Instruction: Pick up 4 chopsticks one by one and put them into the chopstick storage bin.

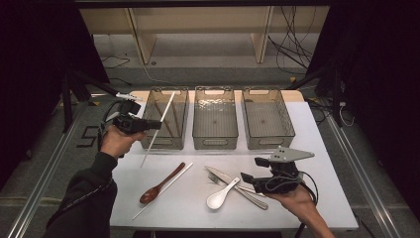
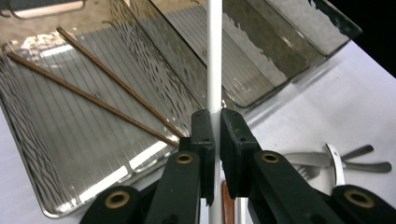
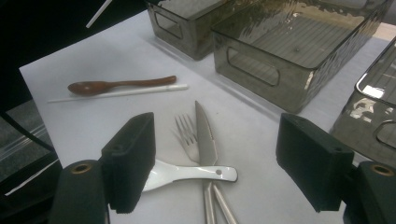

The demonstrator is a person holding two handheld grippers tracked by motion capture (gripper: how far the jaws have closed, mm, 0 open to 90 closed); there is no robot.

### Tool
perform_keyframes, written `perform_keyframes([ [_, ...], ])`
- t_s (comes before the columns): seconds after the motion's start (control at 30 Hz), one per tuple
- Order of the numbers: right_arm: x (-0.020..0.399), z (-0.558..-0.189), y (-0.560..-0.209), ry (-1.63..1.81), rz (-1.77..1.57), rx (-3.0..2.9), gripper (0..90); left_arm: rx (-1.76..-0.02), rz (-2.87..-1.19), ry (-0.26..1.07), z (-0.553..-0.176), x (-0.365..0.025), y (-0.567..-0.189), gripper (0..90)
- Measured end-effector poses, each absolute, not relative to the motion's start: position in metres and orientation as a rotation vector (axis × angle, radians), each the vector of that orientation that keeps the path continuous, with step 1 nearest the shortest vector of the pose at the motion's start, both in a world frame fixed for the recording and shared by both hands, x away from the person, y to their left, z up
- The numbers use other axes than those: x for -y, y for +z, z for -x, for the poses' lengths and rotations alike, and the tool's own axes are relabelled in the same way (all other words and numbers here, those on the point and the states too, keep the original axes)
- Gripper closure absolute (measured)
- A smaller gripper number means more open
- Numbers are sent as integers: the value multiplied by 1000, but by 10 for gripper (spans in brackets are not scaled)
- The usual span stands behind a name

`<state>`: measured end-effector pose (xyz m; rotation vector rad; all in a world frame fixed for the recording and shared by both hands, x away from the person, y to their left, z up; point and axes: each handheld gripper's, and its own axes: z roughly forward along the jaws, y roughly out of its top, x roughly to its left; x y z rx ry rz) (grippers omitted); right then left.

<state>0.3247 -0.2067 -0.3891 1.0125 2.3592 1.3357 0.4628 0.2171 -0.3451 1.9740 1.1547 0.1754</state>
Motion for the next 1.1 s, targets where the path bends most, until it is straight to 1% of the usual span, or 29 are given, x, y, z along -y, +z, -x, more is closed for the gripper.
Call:
perform_keyframes([
  [0.47, 205, -325, -390, 1332, -1007, -2366, 286, -1177, -1928, 241, -493, -217, -333, 836],
  [0.63, 205, -325, -391, 1332, -1008, -2369, 286, -1184, -1889, 283, -504, -221, -332, 836],
  [0.7, 204, -326, -391, 1331, -1007, -2371, 286, -1194, -1865, 273, -509, -220, -332, 836],
  [1.1, 204, -326, -392, 1330, -1003, -2379, 286, -1221, -1845, 338, -532, -222, -330, 836],
])
